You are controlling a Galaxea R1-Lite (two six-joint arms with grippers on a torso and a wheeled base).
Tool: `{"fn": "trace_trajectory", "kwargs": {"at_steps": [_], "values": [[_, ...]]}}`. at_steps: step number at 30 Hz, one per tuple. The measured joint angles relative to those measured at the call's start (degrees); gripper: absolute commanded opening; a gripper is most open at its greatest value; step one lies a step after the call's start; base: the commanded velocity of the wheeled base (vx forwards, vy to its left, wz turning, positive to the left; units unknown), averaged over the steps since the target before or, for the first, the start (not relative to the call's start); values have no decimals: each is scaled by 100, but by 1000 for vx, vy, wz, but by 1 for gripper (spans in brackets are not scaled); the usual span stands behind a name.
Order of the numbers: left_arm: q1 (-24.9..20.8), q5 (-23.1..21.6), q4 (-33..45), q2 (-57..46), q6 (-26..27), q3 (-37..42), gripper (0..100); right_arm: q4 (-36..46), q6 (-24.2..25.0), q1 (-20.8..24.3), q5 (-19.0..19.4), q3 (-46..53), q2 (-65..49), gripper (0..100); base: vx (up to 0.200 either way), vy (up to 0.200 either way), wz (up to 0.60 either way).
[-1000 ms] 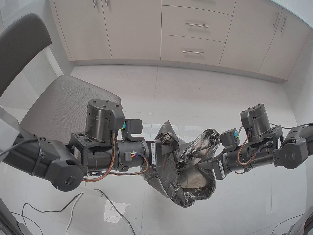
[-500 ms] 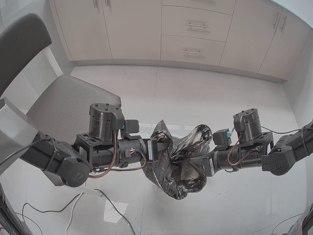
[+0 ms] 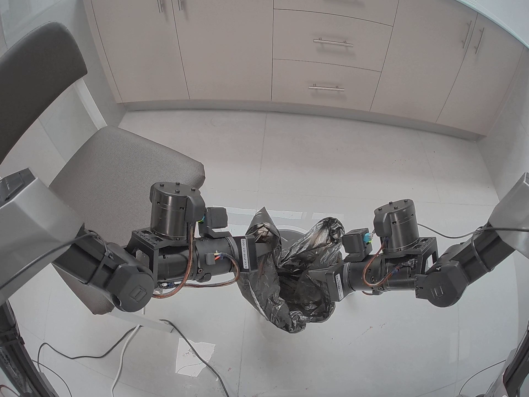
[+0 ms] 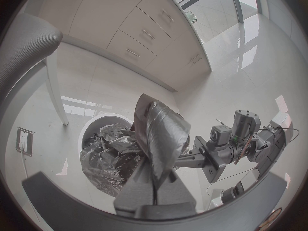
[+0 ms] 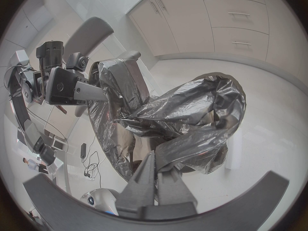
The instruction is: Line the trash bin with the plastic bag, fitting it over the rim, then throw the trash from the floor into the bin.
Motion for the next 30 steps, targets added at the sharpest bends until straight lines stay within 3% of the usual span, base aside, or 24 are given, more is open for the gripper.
{"fn": "trace_trajectory", "kwargs": {"at_steps": [14, 30], "values": [[293, -4, -228, 439, 7, 7, 0, -848, -26, -18, -24, -110, 817, 0, 0, 0, 0], [405, 5, -373, 745, -1, -52, 0, -1053, -26, -195, -72, -407, 1357, 0, 0, 0, 0]]}}
